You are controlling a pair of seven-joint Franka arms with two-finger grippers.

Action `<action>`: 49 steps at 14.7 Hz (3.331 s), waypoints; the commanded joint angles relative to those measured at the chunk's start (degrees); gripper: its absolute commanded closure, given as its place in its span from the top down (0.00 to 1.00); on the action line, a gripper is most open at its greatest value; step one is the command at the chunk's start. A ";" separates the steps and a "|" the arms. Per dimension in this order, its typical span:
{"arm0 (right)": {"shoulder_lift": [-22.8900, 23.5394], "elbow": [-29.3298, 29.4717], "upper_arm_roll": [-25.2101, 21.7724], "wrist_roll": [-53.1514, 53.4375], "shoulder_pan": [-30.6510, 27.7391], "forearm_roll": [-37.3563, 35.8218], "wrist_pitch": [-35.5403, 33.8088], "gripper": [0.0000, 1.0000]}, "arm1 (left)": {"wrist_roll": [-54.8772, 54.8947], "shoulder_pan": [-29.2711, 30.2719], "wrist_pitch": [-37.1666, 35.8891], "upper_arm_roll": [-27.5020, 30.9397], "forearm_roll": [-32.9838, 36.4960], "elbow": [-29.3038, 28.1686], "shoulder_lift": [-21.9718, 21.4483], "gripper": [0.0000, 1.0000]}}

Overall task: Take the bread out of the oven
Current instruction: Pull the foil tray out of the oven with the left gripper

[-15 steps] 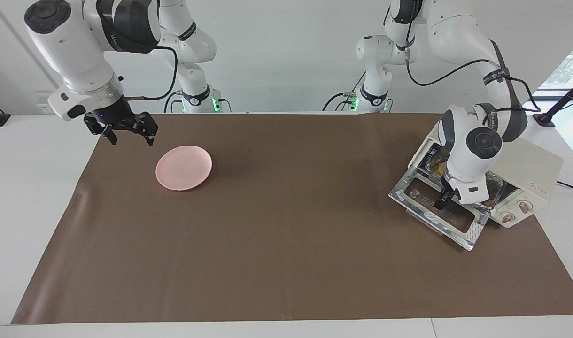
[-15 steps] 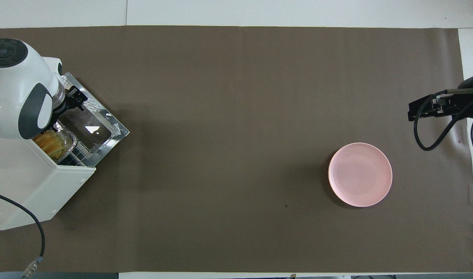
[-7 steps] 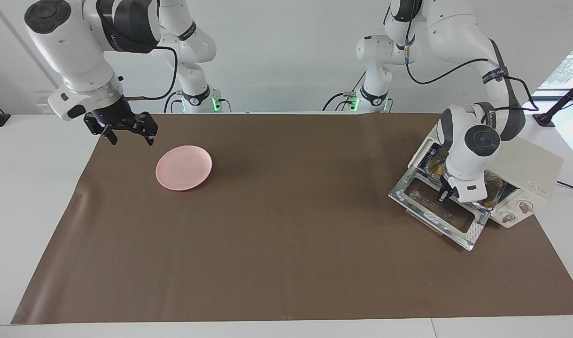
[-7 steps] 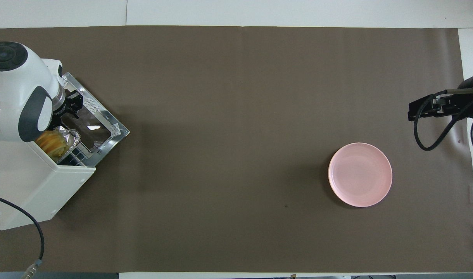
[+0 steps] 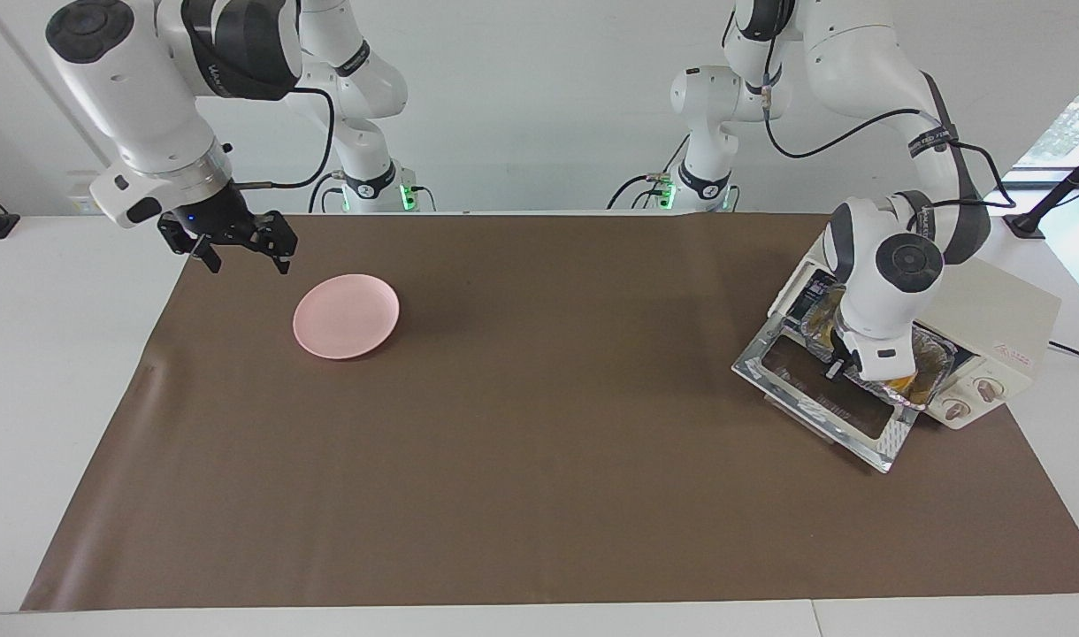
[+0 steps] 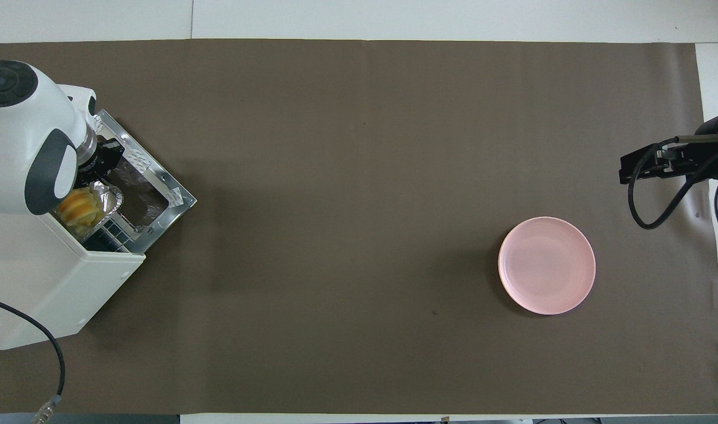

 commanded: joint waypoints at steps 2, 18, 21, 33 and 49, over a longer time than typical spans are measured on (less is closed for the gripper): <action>-1.07 -1.12 0.56 -1.11 -0.62 -0.59 -0.32 1.00 | 2.12 -2.72 0.71 -0.62 1.20 4.75 0.54 0.00; -1.07 -1.12 0.56 -1.11 -0.62 -0.59 -0.32 1.00 | 2.30 -26.89 0.70 -0.80 -18.32 12.50 3.01 0.00; -1.07 -1.12 0.56 -1.11 -0.62 -0.59 -0.32 1.00 | 3.44 -33.74 4.47 -0.63 -18.14 8.74 2.22 0.00; -1.07 -1.12 0.56 -1.11 -0.62 -0.59 -0.32 1.00 | 6.87 -44.48 6.95 -0.80 -5.48 5.29 7.22 0.00; -1.07 -1.12 0.56 -1.11 -0.62 -0.59 -0.32 1.00 | 0.63 -44.83 9.32 -0.62 -5.57 2.04 8.37 0.49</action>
